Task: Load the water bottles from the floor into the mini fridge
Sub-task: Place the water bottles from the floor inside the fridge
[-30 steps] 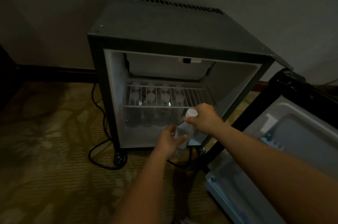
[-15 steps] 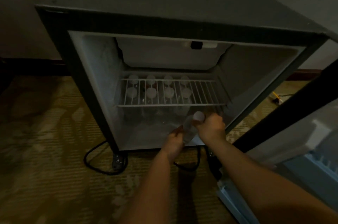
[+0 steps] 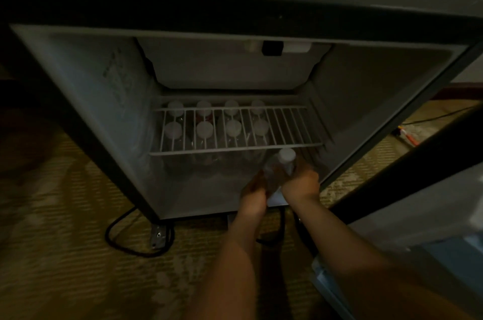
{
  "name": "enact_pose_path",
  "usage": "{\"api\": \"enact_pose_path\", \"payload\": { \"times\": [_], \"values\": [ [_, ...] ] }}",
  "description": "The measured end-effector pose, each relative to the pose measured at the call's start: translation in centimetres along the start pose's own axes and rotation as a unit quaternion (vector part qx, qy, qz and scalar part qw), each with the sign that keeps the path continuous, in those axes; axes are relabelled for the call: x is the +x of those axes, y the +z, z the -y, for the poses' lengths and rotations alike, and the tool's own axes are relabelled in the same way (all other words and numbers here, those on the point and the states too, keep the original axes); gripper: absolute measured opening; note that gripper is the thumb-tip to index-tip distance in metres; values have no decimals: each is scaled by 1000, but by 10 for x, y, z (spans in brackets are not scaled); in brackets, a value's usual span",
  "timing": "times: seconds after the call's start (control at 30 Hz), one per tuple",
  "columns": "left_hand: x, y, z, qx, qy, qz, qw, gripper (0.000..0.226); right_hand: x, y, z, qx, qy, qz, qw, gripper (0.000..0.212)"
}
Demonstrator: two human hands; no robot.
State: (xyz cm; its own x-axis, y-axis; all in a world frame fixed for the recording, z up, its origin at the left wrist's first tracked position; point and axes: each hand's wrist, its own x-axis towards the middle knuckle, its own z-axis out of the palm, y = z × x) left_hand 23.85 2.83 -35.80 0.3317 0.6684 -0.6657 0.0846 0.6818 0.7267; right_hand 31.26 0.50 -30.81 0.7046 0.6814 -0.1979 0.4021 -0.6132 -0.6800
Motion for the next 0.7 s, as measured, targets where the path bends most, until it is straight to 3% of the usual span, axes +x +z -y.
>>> {"api": "enact_pose_path", "payload": {
  "times": [0.07, 0.17, 0.33, 0.4, 0.5, 0.63, 0.7],
  "values": [
    [7, 4, -5, 6, -24, 2, 1000, 47, 4, 2, -2, 35, -2, -10, 999, 44],
    [5, 9, -2, -11, 11, 16, 1000, 44, 11, 3, -2, 62, 16, -17, 998, 40],
    [13, 18, -1, -106, -11, 33, 994, 45, 31, 3, 7, 42, 58, 0, 997, 35],
    [16, 24, -9, -184, -70, 35, 980, 40, 37, 4, 10, 58, 52, 8, 997, 35],
    [25, 27, -18, -253, -60, 35, 965, 27, 41, 8, 12, 43, 13, 13, 999, 39],
    [31, 21, -25, -259, -47, 35, 964, 33, 53, 9, 12, 21, -16, 75, 997, 44],
    [32, 18, -26, -231, -40, 25, 972, 26, 58, 10, 11, -77, -63, 137, 986, 43]
  ]
}}
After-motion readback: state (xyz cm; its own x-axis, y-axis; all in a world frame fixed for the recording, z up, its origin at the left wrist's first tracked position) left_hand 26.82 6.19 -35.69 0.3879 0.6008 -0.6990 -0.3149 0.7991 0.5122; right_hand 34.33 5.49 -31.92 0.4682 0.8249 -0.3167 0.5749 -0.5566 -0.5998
